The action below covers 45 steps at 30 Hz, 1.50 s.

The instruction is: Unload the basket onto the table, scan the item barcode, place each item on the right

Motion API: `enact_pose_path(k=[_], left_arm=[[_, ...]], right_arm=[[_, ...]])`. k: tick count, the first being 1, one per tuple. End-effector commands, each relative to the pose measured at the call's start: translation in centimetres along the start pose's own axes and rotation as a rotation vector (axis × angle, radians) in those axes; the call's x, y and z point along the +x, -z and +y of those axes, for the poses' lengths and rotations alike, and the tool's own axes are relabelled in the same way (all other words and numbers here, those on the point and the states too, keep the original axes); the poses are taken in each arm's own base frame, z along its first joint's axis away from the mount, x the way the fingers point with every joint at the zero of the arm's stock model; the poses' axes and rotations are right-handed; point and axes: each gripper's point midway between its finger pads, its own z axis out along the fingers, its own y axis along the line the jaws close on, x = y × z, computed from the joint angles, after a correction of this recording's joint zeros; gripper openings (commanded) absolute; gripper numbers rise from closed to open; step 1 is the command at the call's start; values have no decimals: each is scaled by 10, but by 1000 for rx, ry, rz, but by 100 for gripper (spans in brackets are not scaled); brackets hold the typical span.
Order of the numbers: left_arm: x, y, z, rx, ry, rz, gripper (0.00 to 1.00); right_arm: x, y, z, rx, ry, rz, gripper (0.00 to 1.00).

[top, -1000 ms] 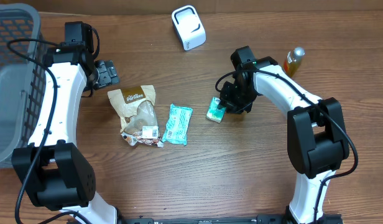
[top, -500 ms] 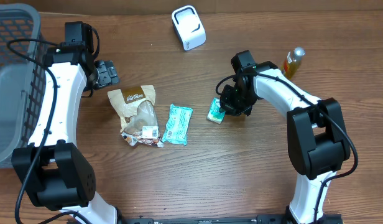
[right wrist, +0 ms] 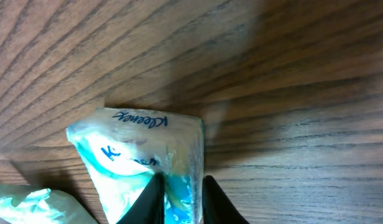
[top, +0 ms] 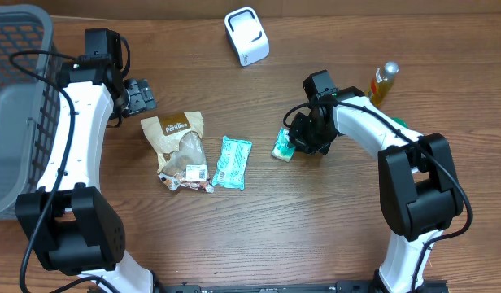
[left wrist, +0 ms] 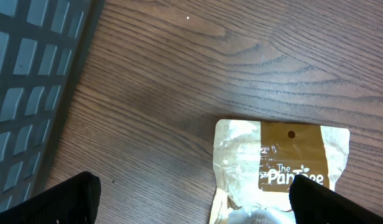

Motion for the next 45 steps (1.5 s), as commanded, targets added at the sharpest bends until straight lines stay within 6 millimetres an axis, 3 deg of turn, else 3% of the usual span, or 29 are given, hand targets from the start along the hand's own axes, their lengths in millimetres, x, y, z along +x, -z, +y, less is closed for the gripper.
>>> enact_pose_path(k=[1,4,8,12,20,25,29,31,35,39,45], left_arm=[[-4,9,0,-2,-6,-28,99],[-4,9,-1,-2,-6,-28,100],[-4,9,0,-2,-6,-28,100],[-4,9,-1,-2,-6,-28,100],[-4,9,0,-2,-6,-28,100],[-4,9,0,-2,-6,-28,100],[-4,9,0,-2,-6,-28,99],[-4,9,0,-2,-6,-28,100],[-4,9,0,-2,-6,-28,99],[-4,9,-1,-2,-6,-28,99],[-4,9,0,-2,-6,-28,100]], right_arm=[[0,-12,-25,94,-27,-12,16],[4,-12,-21,66,32,13,4],[1,-9,-23,40,9,29,4],[-2,7,4,-142,136,47,4],[2,77,46,-461,307,16,4],[17,110,66,-674,432,55,4],[36,149,82,-960,592,100,4],[43,177,87,-1145,688,92,4],[42,205,80,-1298,720,73,4],[40,207,70,-1290,646,86,4],[65,226,49,-1293,654,7,4]])
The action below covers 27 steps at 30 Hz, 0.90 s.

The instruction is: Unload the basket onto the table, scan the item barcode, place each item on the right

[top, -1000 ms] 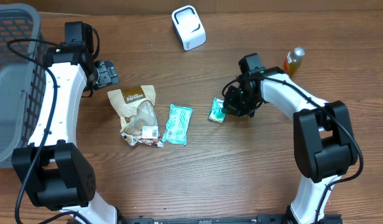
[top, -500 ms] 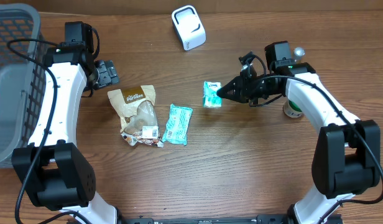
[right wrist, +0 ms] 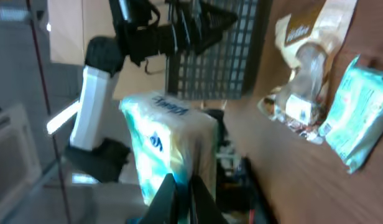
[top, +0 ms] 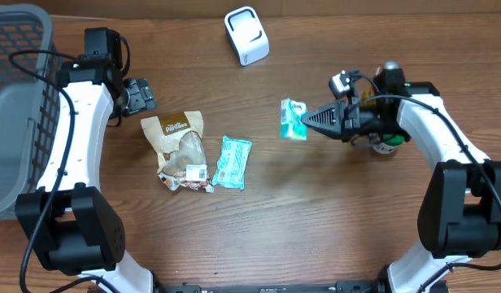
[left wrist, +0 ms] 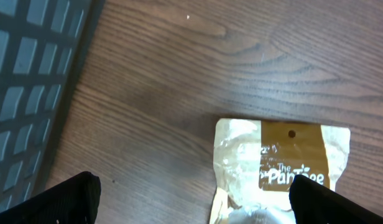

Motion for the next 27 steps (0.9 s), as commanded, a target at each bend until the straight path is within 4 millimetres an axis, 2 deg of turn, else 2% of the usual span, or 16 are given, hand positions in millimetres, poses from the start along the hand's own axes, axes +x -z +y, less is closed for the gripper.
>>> enact_pose_path(k=[1,4,8,21,27], left_arm=[[-4,9,-1,-2,-6,-28,100],[-4,9,0,-2,-6,-28,100],[-4,9,-1,-2,-6,-28,100],[-4,9,0,-2,-6,-28,99],[-4,9,0,-2,-6,-28,99]], right_arm=[[14,10,37,-27,276,-50,4],[29,14,53,-16,326,-65,4],[41,14,62,15,356,-36,4],[58,8,87,14,398,-16,4],[59,8,90,13,391,-17,4]])
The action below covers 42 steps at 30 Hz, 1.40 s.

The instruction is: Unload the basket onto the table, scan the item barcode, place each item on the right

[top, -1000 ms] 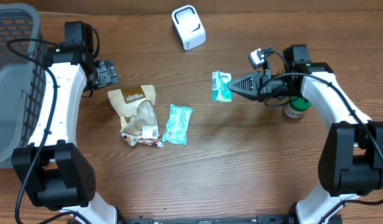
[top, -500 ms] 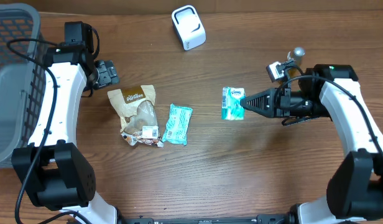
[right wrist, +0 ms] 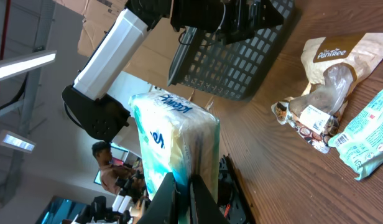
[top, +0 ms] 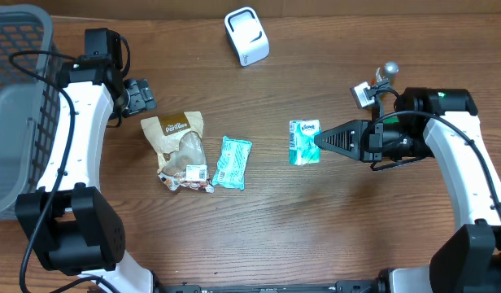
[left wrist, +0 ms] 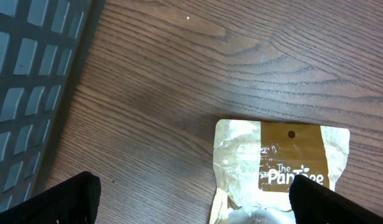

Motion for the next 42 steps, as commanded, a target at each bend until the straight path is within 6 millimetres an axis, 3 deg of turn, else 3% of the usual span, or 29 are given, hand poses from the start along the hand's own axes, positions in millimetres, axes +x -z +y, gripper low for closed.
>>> enact_pose_path(k=[1,10,34,42], left_arm=[[-4,9,-1,-2,-6,-28,100],[-4,9,-1,-2,-6,-28,100],[-4,9,0,-2,-6,-28,100],[-4,9,-1,-2,-6,-28,100]], right_arm=[[-1,-1,11,-17,27,-13,4],[13,-26,22,-76,27,66,4],[12,-26,24,-83,27,61,4],[10,-27,12,-58,151,82,4]])
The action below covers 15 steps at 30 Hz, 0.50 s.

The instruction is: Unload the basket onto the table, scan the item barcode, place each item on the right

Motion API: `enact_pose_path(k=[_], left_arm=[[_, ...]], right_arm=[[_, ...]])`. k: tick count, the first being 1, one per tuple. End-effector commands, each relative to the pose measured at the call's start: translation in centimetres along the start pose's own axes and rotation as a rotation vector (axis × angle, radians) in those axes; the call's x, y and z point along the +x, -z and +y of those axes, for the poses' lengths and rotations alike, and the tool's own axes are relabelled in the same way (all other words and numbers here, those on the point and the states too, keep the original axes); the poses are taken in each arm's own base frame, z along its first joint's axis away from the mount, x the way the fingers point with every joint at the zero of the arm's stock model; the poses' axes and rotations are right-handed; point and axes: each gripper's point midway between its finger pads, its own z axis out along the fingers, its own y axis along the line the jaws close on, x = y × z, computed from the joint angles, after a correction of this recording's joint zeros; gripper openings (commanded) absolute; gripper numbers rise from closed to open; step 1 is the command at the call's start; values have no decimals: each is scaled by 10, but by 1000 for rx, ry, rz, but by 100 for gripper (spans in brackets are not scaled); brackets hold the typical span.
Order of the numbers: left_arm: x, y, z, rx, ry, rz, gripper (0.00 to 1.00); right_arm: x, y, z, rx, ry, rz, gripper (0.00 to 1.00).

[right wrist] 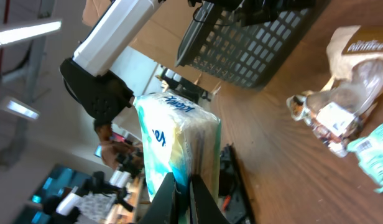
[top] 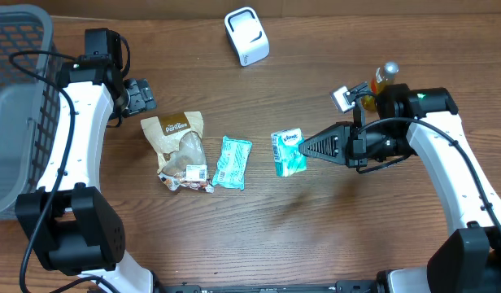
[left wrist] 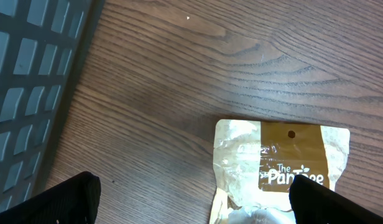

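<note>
A white and teal Kleenex tissue pack [top: 288, 152] hangs above the table's middle, with my right gripper [top: 304, 150] shut on its edge and pointing left. In the right wrist view the tissue pack [right wrist: 176, 140] stands between the dark fingers [right wrist: 168, 198], its blue lettering on the upper face. The white barcode scanner [top: 246, 35] stands at the back centre, well away from the pack. My left gripper [top: 137, 95] is open at the back left, just above the top of a brown pouch [left wrist: 283, 163], with nothing between its fingers [left wrist: 62, 200].
A grey basket [top: 15, 106] fills the left edge. The brown Pantree pouch [top: 177, 138] and a teal packet [top: 233, 162] lie left of centre. A bottle with yellow liquid [top: 383, 80] stands at the back right, behind the right arm.
My right gripper has moved left and slightly toward the front with the tissue pack still in it. The left arm has not moved.
My right gripper was shut on the tissue pack while it lay on the table right of centre. Then it held the pack lifted off the table, farther back. Then the pack was lower and to the right, and now it hangs nearer the teal packet.
</note>
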Motion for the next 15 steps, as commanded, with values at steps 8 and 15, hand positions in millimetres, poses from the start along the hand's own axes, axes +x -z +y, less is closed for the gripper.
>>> enact_pose_path(k=[8,15], left_arm=[[-4,9,-1,-2,-6,-28,100],[-4,9,-1,-2,-6,-28,100]], right_arm=[[-9,3,-34,159,-43,58,4],[-13,25,-120,691,-222,75,4]])
